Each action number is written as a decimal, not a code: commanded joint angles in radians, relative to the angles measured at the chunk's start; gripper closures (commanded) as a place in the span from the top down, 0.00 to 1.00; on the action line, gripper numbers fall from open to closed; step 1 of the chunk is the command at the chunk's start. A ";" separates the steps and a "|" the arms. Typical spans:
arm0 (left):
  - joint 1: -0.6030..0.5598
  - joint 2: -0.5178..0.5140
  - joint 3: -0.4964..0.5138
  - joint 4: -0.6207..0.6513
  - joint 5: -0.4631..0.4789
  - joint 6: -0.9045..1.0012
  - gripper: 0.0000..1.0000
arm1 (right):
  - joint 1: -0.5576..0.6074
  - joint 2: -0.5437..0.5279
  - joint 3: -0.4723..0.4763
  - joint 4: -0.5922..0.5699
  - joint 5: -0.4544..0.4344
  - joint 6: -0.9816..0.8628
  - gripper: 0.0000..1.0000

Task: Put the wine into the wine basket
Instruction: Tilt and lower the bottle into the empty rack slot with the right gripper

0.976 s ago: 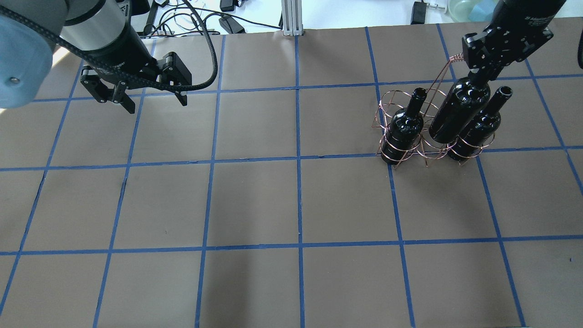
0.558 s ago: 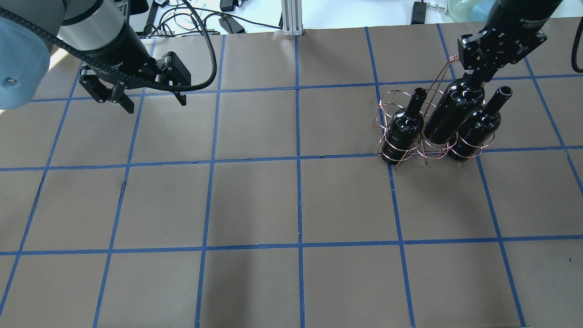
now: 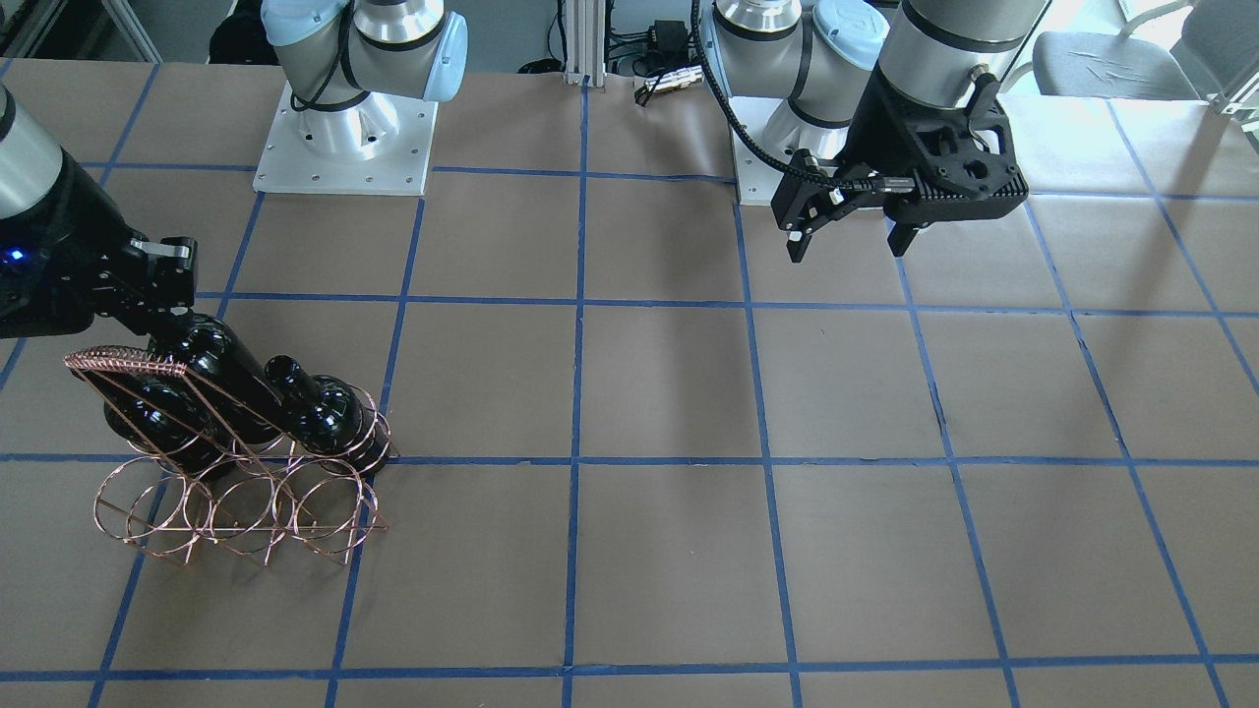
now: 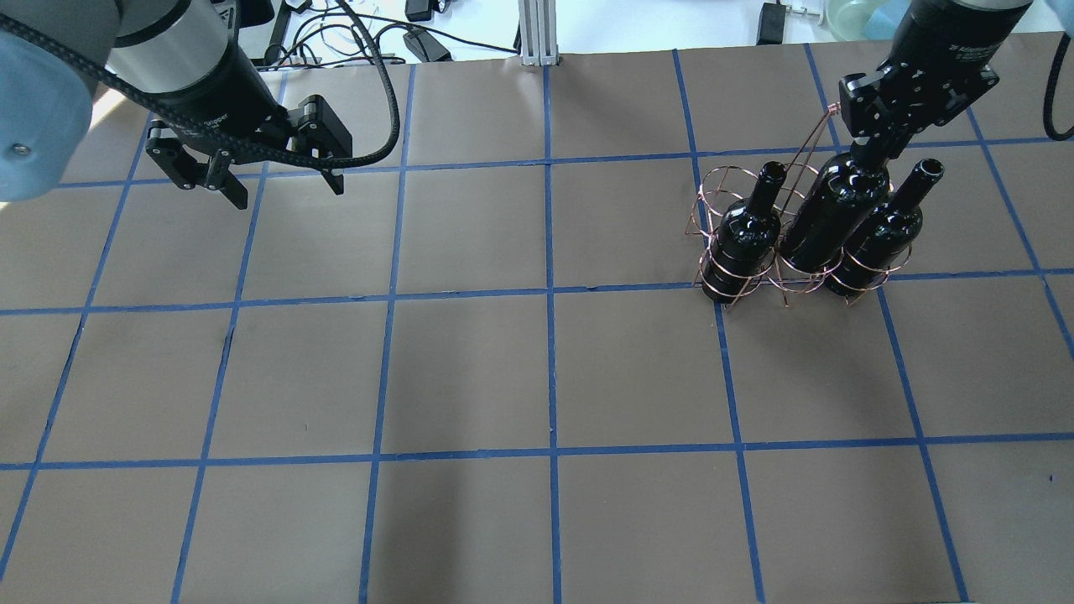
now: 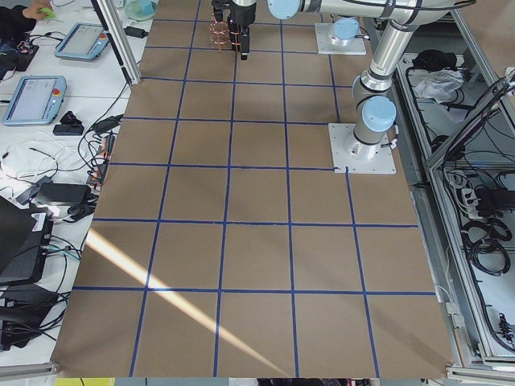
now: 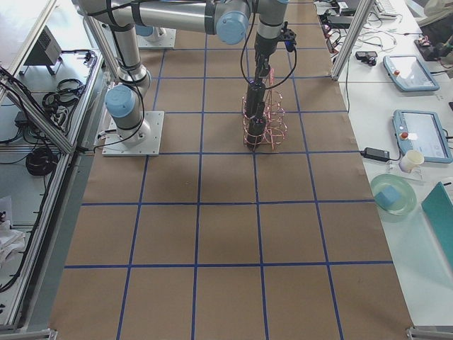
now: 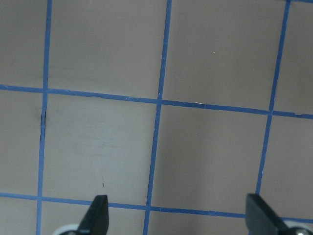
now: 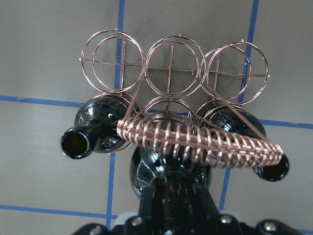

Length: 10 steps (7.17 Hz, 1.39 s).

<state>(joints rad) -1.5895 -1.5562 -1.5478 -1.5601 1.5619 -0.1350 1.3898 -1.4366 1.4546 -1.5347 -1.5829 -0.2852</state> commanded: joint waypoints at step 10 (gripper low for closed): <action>0.003 0.005 0.002 -0.002 0.009 0.000 1.00 | 0.000 0.053 0.156 -0.134 -0.006 0.001 0.00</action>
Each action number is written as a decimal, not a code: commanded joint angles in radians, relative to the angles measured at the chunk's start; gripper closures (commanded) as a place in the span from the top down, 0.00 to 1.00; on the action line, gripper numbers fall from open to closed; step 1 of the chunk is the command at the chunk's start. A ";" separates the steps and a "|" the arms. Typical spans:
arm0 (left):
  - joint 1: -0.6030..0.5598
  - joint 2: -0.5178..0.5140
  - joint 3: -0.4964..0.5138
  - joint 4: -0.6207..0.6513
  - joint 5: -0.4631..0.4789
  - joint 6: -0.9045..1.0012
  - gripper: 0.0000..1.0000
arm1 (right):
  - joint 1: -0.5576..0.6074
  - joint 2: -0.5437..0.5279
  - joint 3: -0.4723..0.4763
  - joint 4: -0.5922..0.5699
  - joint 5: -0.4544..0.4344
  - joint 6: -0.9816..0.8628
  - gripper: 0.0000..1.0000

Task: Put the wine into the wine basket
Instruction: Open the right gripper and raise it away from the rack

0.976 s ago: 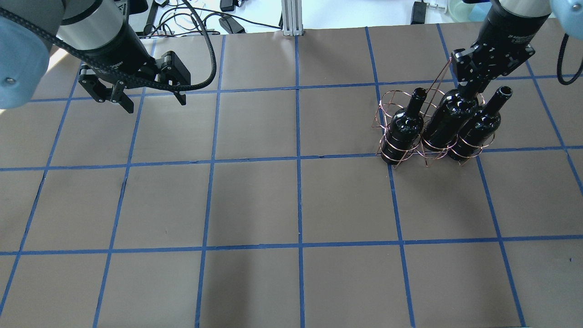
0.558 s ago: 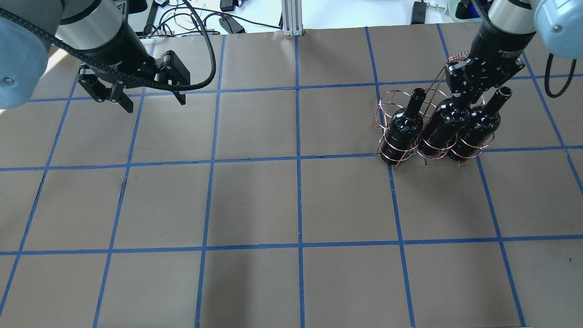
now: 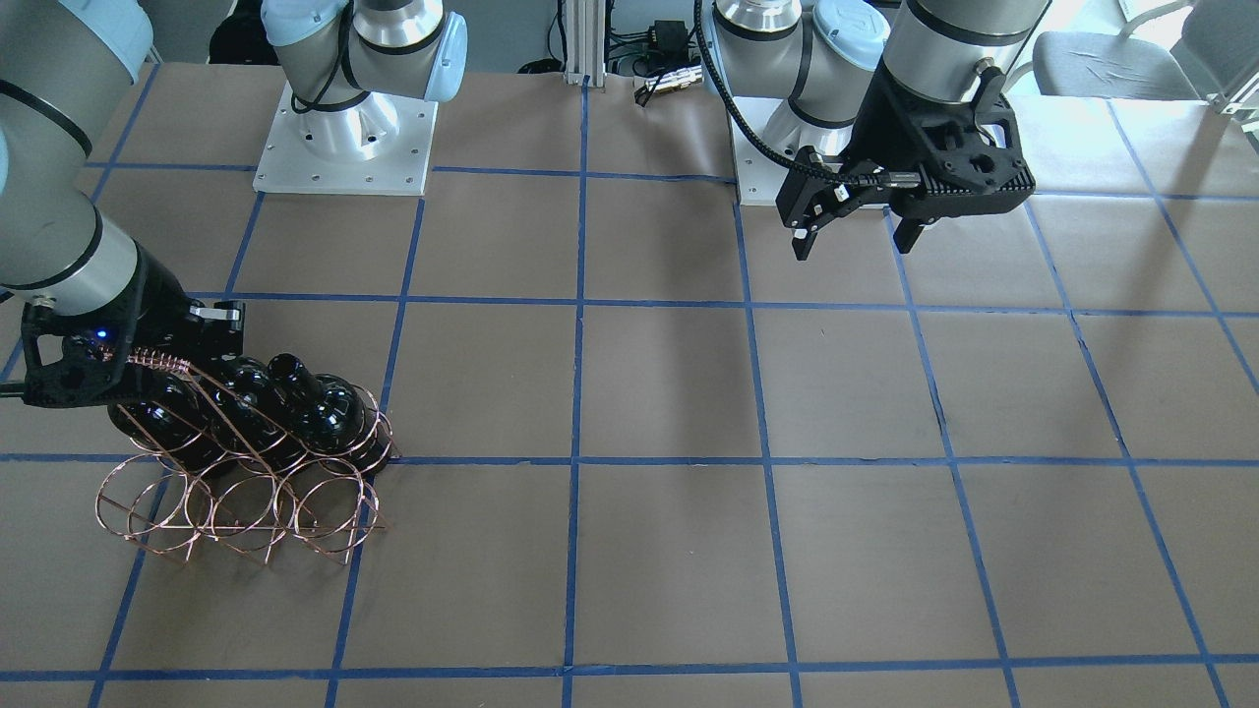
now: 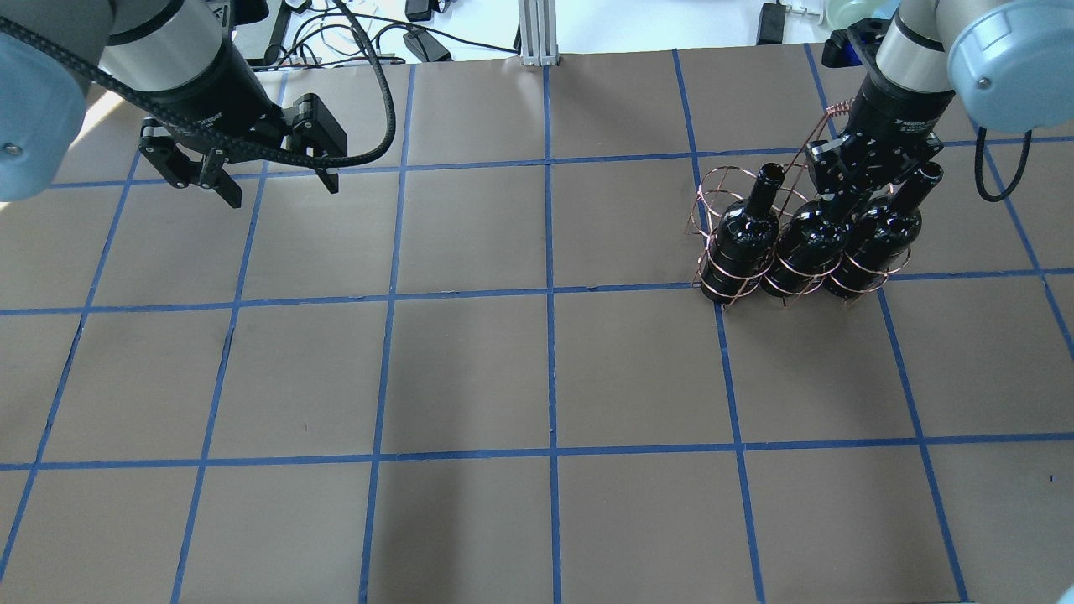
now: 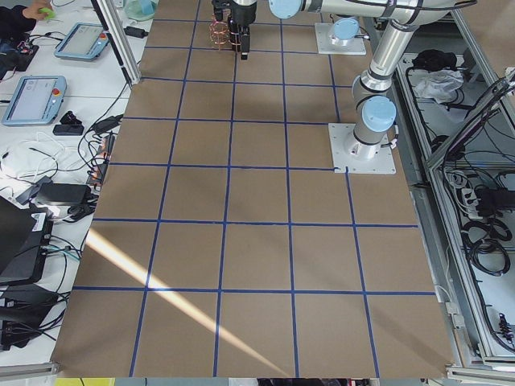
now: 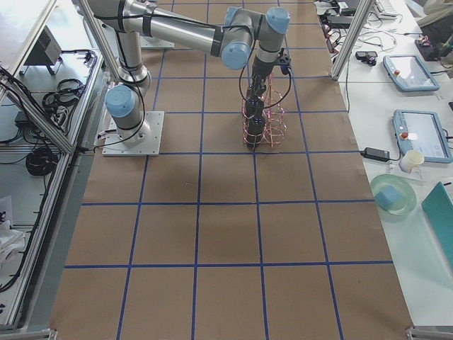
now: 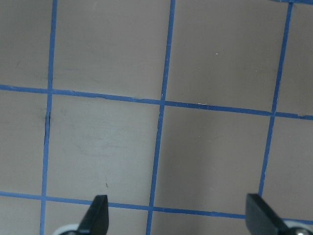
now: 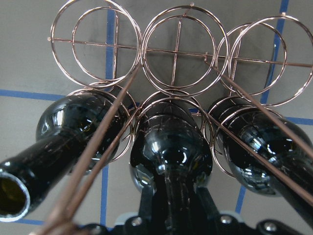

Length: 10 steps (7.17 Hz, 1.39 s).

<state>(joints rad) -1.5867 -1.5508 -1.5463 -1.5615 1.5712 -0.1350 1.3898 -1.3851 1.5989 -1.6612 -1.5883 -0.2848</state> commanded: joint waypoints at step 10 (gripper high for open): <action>0.001 0.000 0.000 0.000 0.004 0.000 1.00 | 0.149 -0.178 -0.160 0.196 0.033 0.104 0.99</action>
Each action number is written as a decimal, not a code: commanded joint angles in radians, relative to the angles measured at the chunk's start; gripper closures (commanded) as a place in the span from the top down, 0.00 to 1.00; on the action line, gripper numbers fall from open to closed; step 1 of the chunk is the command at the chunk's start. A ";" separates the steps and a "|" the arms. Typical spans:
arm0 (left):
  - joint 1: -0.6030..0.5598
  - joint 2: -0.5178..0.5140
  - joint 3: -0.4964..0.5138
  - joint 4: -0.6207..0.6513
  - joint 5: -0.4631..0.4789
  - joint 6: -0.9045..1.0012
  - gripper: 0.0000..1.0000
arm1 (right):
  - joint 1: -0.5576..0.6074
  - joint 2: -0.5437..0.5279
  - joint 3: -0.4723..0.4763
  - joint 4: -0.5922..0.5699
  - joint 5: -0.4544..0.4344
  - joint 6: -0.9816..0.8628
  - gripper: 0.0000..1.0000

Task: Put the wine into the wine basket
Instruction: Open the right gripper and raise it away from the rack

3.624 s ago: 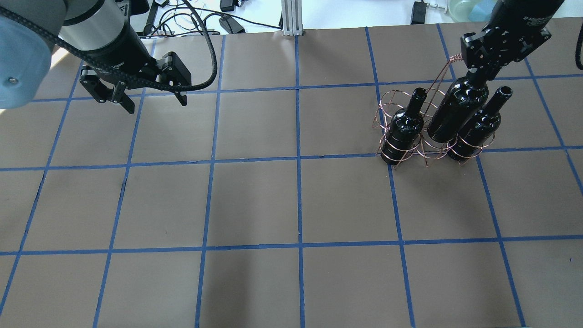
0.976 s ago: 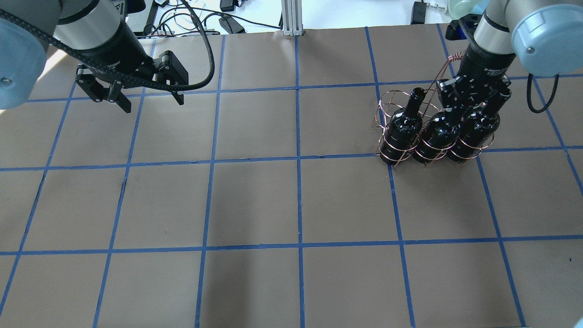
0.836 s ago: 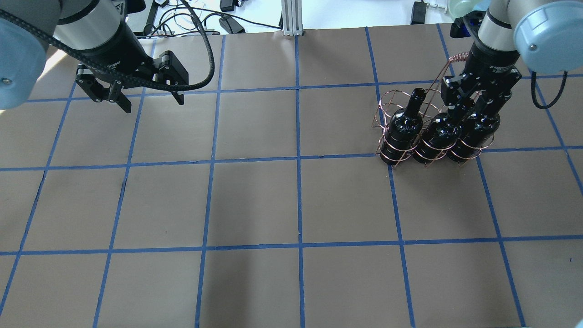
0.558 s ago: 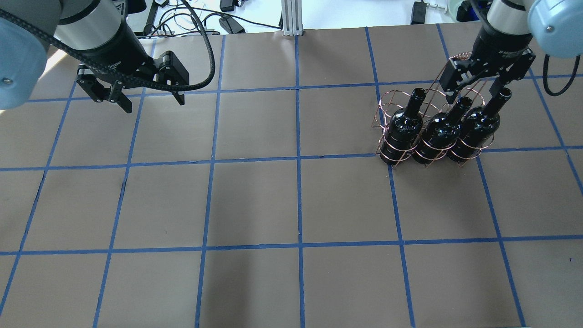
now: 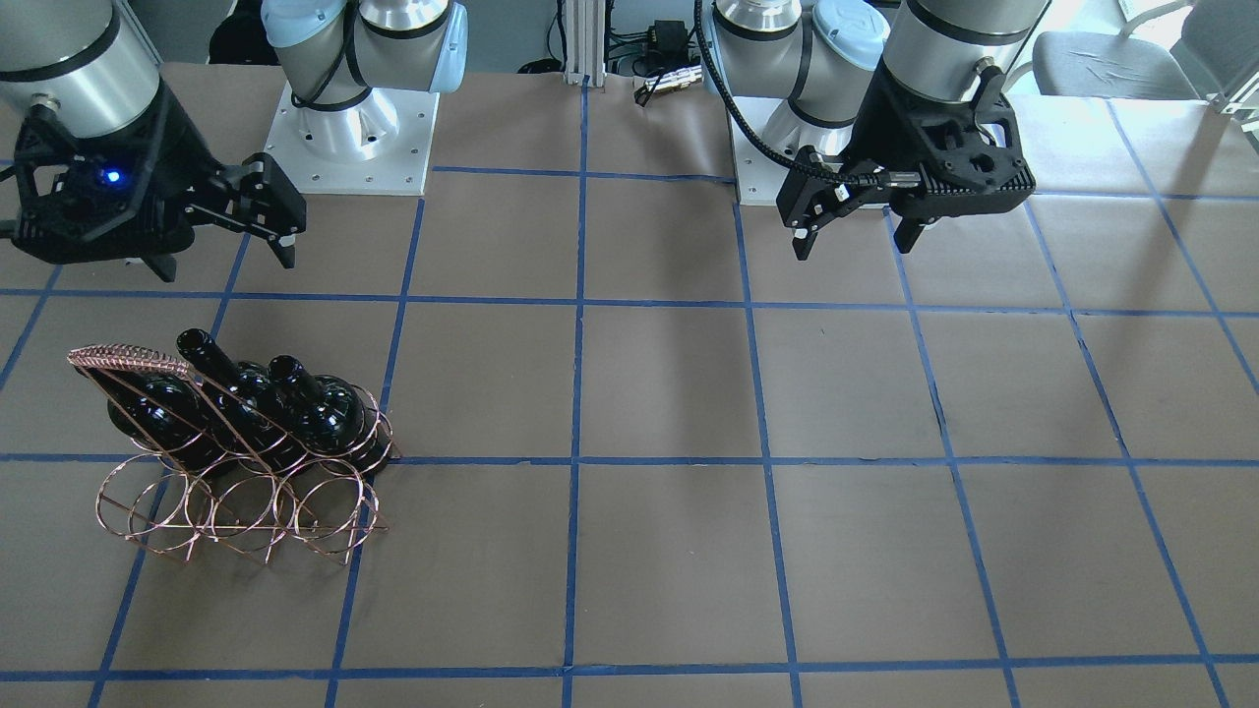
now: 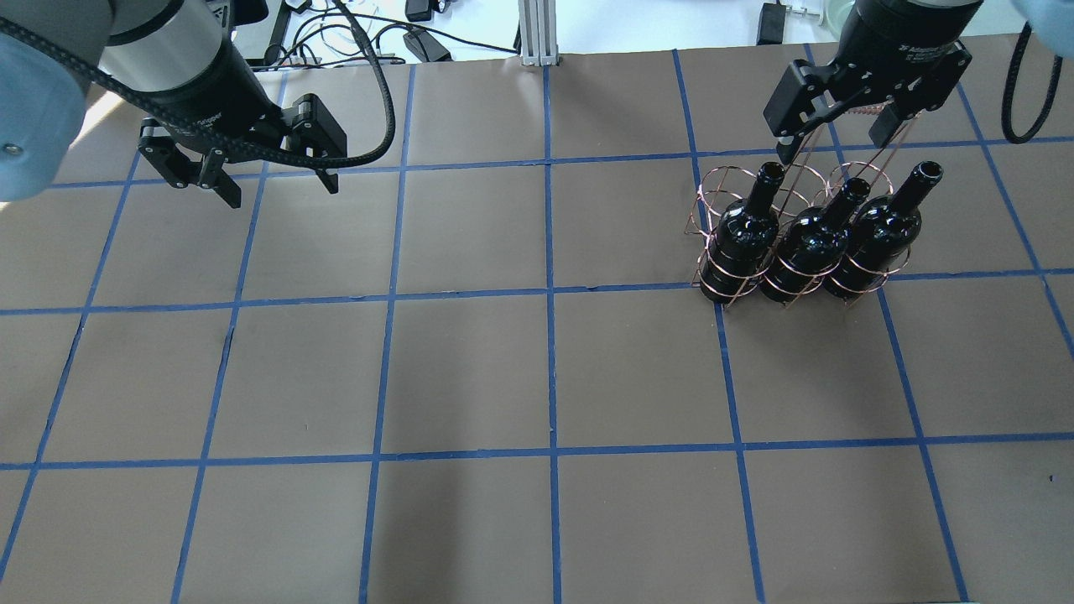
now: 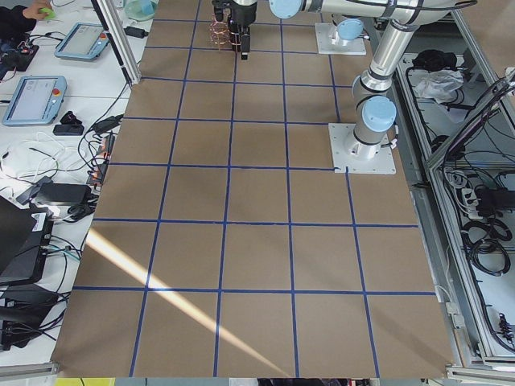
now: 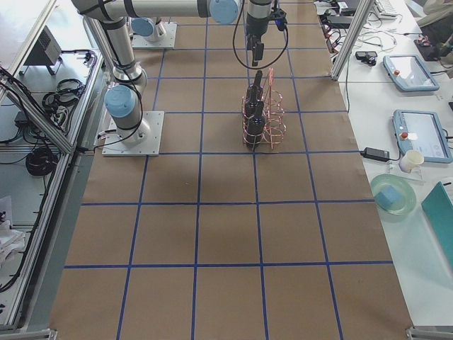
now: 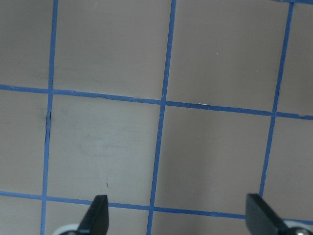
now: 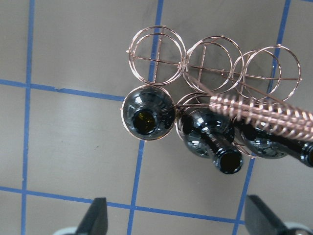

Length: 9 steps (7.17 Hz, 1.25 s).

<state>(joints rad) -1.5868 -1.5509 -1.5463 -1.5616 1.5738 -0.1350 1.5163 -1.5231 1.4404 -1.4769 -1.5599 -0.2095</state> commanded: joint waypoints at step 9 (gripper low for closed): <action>0.001 0.000 0.000 0.000 -0.003 0.000 1.00 | 0.053 -0.054 0.000 0.018 -0.017 0.158 1.00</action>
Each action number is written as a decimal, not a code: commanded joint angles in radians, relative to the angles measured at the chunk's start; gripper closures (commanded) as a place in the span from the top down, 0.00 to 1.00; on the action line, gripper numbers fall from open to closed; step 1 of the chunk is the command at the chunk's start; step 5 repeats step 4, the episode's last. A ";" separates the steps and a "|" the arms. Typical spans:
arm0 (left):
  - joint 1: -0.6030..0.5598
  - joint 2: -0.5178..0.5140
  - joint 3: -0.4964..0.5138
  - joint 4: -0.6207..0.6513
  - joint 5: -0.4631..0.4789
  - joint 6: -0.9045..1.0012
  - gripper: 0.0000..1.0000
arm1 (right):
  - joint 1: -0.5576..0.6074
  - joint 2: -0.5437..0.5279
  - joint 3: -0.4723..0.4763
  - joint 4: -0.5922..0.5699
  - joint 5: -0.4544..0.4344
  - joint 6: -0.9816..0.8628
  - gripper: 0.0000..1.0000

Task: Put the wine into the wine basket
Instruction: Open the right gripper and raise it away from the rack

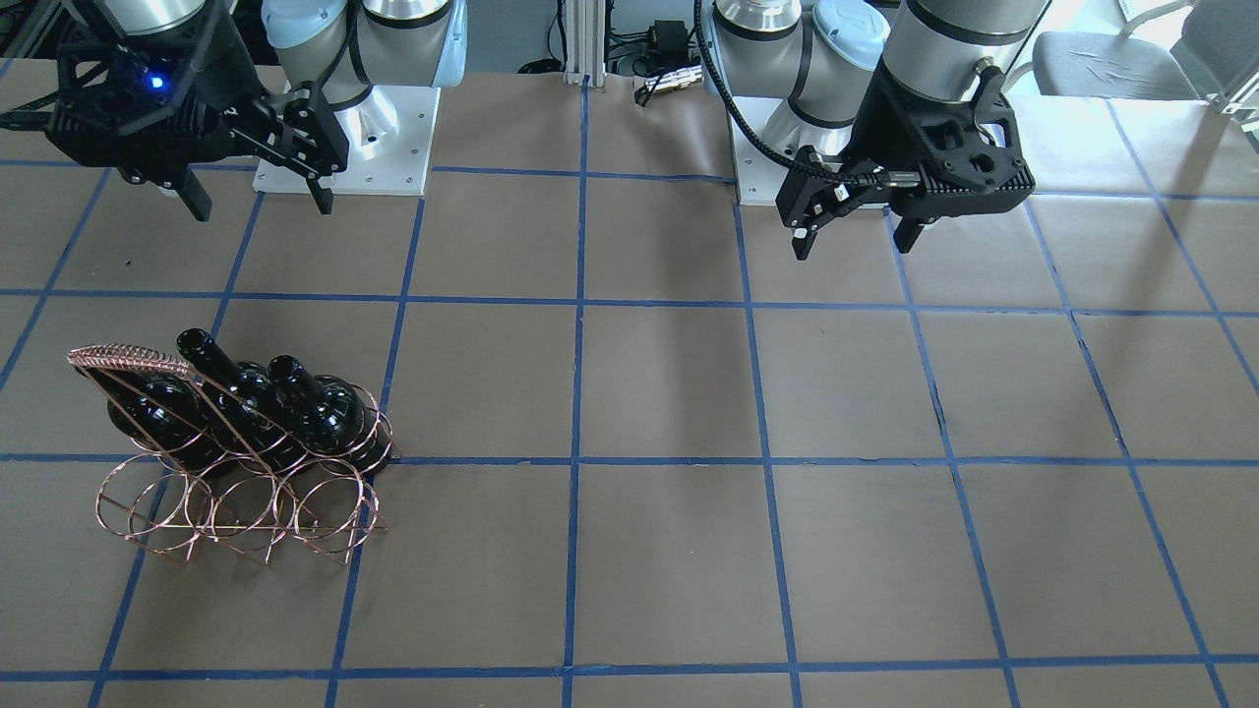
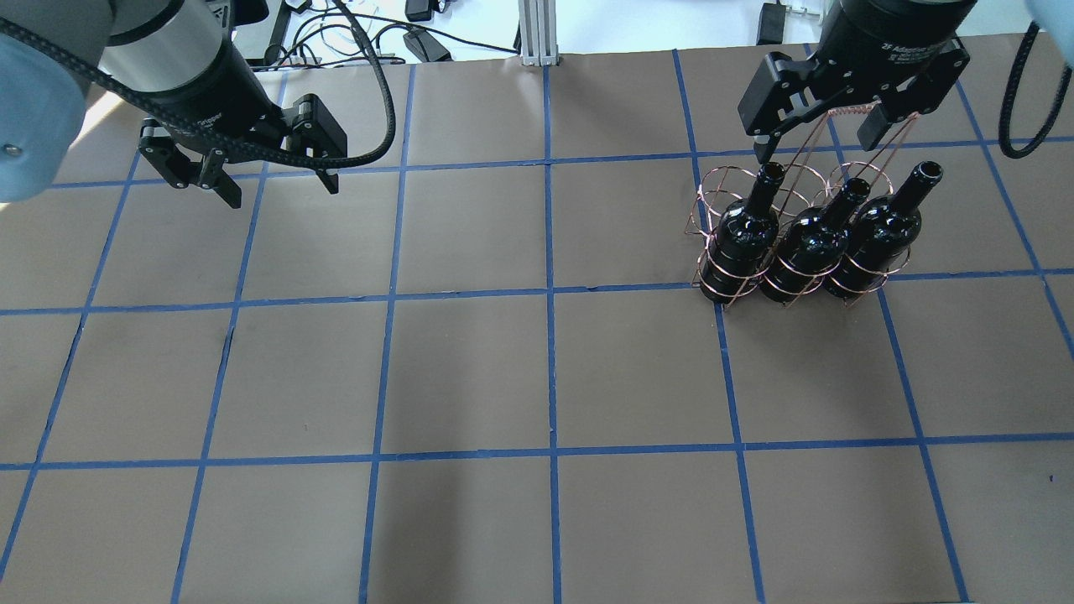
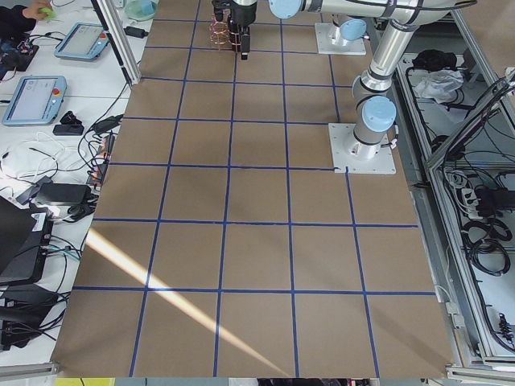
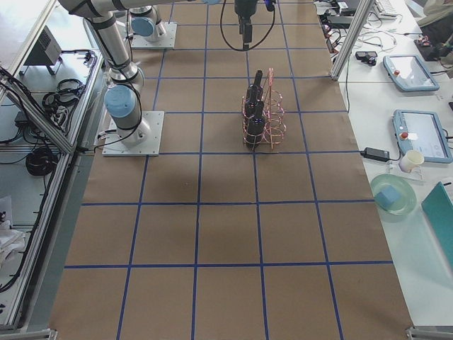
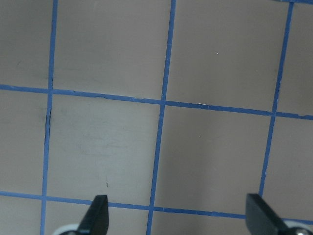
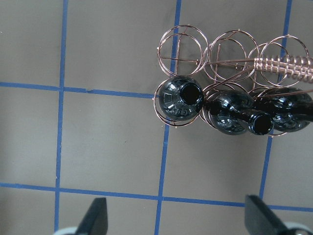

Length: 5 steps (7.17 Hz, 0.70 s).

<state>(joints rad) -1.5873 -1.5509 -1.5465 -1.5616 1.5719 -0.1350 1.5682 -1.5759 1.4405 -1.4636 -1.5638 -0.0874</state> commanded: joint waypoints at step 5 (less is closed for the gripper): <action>0.001 0.000 0.000 0.000 -0.001 0.000 1.00 | 0.001 0.002 0.001 0.023 -0.038 0.038 1.00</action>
